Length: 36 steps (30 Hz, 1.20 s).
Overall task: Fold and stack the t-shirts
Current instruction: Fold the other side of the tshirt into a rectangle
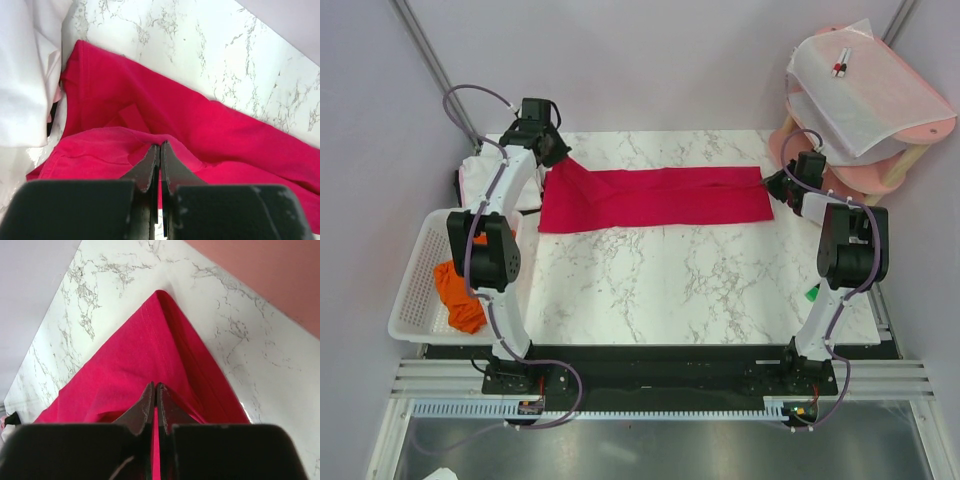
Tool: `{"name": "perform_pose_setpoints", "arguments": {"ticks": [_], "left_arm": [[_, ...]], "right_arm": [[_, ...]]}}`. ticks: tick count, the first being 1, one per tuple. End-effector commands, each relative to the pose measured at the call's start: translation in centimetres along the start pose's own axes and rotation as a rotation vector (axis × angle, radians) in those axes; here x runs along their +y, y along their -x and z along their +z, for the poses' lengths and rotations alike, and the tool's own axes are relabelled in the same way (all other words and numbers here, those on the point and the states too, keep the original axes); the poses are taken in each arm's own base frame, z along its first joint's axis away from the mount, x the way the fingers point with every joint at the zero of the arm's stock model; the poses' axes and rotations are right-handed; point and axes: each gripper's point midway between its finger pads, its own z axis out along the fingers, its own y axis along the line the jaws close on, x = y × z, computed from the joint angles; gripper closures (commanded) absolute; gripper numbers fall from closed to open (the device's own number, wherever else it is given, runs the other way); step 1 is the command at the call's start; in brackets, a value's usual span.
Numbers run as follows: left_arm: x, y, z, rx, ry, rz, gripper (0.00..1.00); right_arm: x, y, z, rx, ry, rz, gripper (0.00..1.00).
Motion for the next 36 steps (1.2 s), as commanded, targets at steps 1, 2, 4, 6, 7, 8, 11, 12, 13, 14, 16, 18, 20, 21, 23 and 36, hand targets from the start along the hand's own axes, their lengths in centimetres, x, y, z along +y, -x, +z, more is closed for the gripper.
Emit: {"name": "perform_pose_setpoints", "arguments": {"ticks": [1,2,4,6,7,8,11,12,13,14,16,18,20,21,23,36], "left_arm": [[-0.4,0.9,2.4,0.008,-0.018,0.021,0.93],[-0.4,0.9,2.8,0.014,-0.018,0.025,0.89],[-0.5,1.4,3.5,0.014,-0.025,0.014,0.30],[0.0,1.0,4.7,0.030,-0.002,0.008,0.03],[-0.2,1.3,4.6,0.025,-0.006,0.009,0.00],[-0.1,1.4,4.5,0.022,-0.004,0.016,0.00],[0.4,0.9,3.8,0.022,0.012,0.022,0.00],[-0.2,1.5,2.7,0.001,-0.012,0.028,0.00],[-0.1,0.3,2.4,0.018,-0.008,0.042,0.00],[-0.4,0.0,1.9,0.016,-0.023,0.063,0.00],[-1.3,-1.7,0.7,0.024,-0.071,0.084,0.00],[-2.6,-2.9,-0.5,0.035,-0.129,0.083,0.04],[-1.8,-6.2,0.0,0.102,-0.140,0.057,0.08],[-2.9,-6.5,-0.2,0.088,-0.197,0.044,0.12],[-1.5,-9.4,0.7,0.134,-0.191,0.007,0.20],[0.3,-13.4,6.1,0.194,-0.134,-0.021,0.34]], "right_arm": [[-1.1,0.7,1.4,-0.007,-0.022,0.035,0.90],[-1.2,0.6,1.4,-0.008,-0.021,0.033,0.65],[-0.1,1.5,0.8,-0.053,0.023,0.018,0.45],[0.1,1.6,-0.4,-0.081,0.030,-0.001,0.25],[0.1,1.3,-0.8,-0.086,0.025,-0.015,0.20],[0.4,1.4,-1.2,-0.094,0.027,-0.029,0.12],[1.3,1.2,-2.8,-0.098,0.034,-0.070,0.02],[2.2,1.5,-3.8,-0.112,0.055,-0.080,0.02],[2.1,0.8,-4.2,-0.100,0.054,-0.091,0.02],[2.3,0.5,-4.5,-0.095,0.061,-0.099,0.02],[3.0,-0.3,-5.5,-0.078,0.072,-0.121,0.02],[3.9,-0.9,-6.4,-0.071,0.096,-0.136,0.02],[4.2,-1.5,-7.0,-0.058,0.112,-0.142,0.02],[4.4,-1.7,-7.2,-0.055,0.122,-0.143,0.02],[4.6,-2.1,-7.4,-0.042,0.138,-0.147,0.02],[5.1,-3.0,-7.8,-0.002,0.174,-0.155,0.02]]}}
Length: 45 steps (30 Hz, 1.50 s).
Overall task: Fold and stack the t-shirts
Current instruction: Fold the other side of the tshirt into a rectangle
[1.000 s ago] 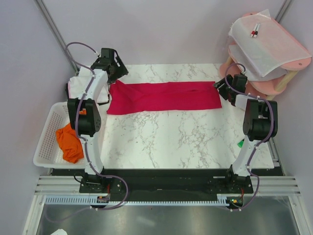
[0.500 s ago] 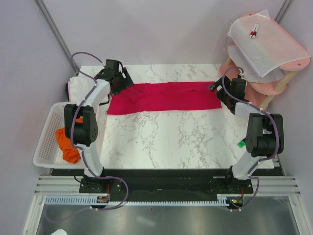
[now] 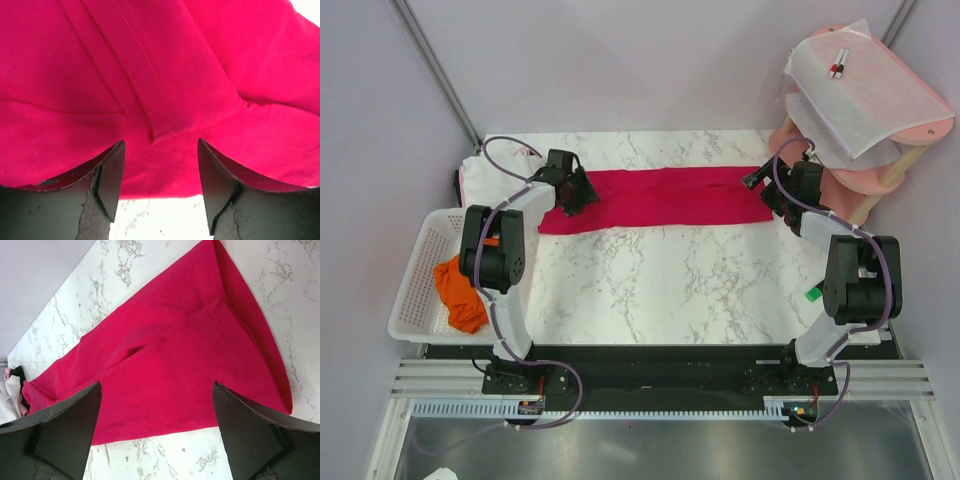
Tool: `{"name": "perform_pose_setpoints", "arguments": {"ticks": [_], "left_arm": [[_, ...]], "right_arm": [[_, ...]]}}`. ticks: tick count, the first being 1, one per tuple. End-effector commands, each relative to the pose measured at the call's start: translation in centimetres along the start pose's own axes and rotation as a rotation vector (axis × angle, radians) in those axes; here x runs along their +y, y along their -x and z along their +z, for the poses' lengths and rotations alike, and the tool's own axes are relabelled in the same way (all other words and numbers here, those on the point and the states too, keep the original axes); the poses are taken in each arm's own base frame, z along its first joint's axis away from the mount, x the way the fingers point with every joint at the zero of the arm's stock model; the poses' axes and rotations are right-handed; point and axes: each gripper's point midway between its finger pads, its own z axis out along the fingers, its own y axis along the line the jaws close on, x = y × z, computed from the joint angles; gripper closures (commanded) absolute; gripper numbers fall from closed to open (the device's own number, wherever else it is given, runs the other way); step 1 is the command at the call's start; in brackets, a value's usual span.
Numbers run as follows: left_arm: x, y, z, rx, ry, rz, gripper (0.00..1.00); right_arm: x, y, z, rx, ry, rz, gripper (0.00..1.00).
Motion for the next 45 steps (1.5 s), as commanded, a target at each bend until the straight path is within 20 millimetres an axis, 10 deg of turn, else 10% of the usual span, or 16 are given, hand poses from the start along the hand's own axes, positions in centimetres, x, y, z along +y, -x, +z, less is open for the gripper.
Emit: {"name": "perform_pose_setpoints", "arguments": {"ticks": [1,5,12,18,25,30,37,41,45], "left_arm": [[-1.2,1.9,1.4,-0.065,-0.044,-0.036,0.35],[-1.5,2.2,2.3,-0.070,-0.052,-0.046,0.46],[-2.3,2.6,1.8,-0.089,-0.084,-0.054,0.98],[-3.1,3.7,-0.2,-0.128,-0.107,-0.043,0.98],[-3.1,4.4,-0.5,-0.120,-0.083,-0.018,0.59],[-3.1,4.2,0.5,-0.098,-0.077,-0.017,0.59],[-2.7,4.4,1.6,-0.103,-0.054,-0.012,0.71],[-3.1,4.8,2.0,-0.101,-0.065,0.001,0.98],[-4.8,7.1,1.1,-0.154,-0.098,0.005,0.98]], "right_arm": [[1.2,0.4,-0.6,-0.008,0.055,-0.018,0.02],[1.3,0.4,-0.6,0.000,0.057,-0.025,0.02],[1.0,-0.2,-0.4,0.020,0.060,-0.023,0.02],[0.7,-1.0,0.0,0.042,0.060,-0.019,0.02],[0.8,-1.2,0.3,0.046,0.069,-0.015,0.02],[1.1,-1.3,0.3,0.050,0.077,-0.025,0.02],[0.7,-1.6,0.5,0.061,0.072,-0.020,0.02],[0.6,-1.9,0.7,0.072,0.076,-0.020,0.02],[0.8,-2.2,0.7,0.088,0.072,-0.043,0.02]]}}
